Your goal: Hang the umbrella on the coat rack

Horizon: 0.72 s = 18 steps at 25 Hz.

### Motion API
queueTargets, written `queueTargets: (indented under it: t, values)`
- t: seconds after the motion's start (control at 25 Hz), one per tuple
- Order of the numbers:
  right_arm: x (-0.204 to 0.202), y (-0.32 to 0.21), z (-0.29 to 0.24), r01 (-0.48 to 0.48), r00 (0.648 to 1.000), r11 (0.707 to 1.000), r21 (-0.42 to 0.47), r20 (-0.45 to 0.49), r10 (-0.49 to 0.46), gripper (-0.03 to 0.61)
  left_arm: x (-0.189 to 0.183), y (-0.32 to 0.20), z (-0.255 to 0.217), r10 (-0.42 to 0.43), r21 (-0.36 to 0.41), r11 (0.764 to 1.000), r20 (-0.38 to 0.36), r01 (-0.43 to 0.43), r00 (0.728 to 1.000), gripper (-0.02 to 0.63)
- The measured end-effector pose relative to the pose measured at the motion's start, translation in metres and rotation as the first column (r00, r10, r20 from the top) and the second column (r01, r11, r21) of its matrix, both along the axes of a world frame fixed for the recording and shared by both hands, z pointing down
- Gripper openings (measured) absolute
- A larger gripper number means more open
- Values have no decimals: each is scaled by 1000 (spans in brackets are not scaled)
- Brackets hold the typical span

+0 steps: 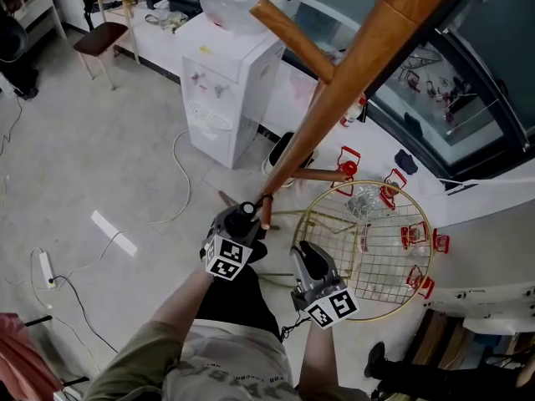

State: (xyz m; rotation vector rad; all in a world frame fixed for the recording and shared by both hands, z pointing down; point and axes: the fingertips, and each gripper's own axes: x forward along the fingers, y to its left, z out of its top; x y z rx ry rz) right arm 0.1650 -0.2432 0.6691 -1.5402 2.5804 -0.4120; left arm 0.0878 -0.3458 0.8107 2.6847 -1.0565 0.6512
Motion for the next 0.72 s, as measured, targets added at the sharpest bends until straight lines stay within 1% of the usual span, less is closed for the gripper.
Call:
queueTargets:
  t: [0.16,0.24,0.28,0.32,0.36,0.72]
  values:
    - [14,-3,-13,-74,997,996,47,0,74,81,12,-4,6,12,24,1000,-4,-11,1000,241]
    - [16,-3,-22,-88,996,993,75,16,87,83,15,-6,8,8,30,1000,-3,-8,1000,243]
    - [16,-4,-26,-84,996,993,84,27,82,108,16,-7,9,8,32,999,-3,-8,1000,244]
    - [15,-4,-29,-79,997,993,90,33,76,214,18,-8,11,9,33,999,-4,-9,1000,245]
    - [15,-5,-30,-75,997,993,95,33,72,232,19,-8,12,11,35,999,-6,-11,1000,245]
    - [18,-6,-36,-88,996,989,118,21,86,232,27,-16,22,27,52,998,-4,-27,1000,255]
